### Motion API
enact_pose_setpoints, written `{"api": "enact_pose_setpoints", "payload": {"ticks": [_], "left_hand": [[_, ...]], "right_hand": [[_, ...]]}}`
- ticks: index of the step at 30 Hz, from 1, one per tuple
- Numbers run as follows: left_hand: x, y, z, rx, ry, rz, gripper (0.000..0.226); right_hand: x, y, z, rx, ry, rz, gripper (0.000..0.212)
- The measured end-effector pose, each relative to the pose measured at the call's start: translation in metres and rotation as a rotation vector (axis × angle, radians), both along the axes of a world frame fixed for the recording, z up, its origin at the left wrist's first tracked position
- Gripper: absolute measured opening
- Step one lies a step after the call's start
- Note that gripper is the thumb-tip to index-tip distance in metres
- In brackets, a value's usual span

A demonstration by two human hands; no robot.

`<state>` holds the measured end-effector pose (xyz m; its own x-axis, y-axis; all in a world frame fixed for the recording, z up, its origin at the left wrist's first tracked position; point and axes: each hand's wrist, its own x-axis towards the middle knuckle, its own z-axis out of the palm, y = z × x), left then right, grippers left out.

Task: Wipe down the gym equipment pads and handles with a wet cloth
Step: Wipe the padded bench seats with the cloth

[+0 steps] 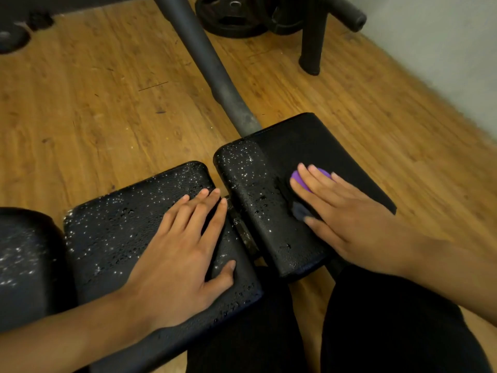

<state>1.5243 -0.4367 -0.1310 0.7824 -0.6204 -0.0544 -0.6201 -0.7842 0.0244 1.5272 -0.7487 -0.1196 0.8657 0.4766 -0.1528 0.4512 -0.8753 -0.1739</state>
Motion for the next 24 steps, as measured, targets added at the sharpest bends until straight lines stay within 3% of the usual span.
{"api": "enact_pose_setpoints", "payload": {"ticks": [4,9,15,19,24], "left_hand": [[0.000,-0.001,0.000,0.013,0.012,0.006,0.088],[0.000,-0.001,0.002,0.019,0.027,0.019,0.087],[0.000,-0.001,0.002,0.012,0.028,0.027,0.087],[-0.002,-0.001,0.002,0.019,0.025,0.033,0.087],[-0.001,0.000,0.001,0.011,0.019,0.025,0.087]], "right_hand": [[0.079,0.040,-0.011,0.027,-0.082,-0.133,0.065],[0.153,0.079,-0.004,0.031,0.002,-0.190,0.058],[0.055,0.051,-0.003,0.051,0.036,-0.186,0.069],[-0.026,0.030,0.013,-0.060,0.146,-0.182,0.078],[-0.013,0.036,0.010,-0.063,0.088,-0.127,0.072]]}}
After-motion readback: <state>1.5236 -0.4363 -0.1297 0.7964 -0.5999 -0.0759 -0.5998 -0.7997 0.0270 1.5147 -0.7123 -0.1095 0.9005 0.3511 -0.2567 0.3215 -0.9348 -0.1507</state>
